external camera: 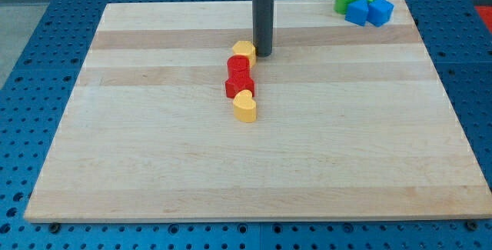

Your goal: Move your arm parallel to the bottom of the blue cube

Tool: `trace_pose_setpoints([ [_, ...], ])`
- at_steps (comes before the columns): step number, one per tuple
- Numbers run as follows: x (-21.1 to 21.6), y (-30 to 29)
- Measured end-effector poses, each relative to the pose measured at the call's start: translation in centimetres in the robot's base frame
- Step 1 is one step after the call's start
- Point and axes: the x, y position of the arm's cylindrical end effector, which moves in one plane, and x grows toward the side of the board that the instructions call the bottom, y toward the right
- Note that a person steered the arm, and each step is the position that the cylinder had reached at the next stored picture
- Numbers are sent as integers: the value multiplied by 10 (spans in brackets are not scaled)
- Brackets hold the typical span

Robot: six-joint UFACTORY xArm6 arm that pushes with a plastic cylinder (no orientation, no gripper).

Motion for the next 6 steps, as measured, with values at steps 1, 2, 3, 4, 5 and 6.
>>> trace_pose_setpoints([
  [1, 0, 57],
  [2, 0, 131],
  [3, 0, 181],
  [4, 0, 204],
  [5, 1, 212],
  [6, 2, 224],
])
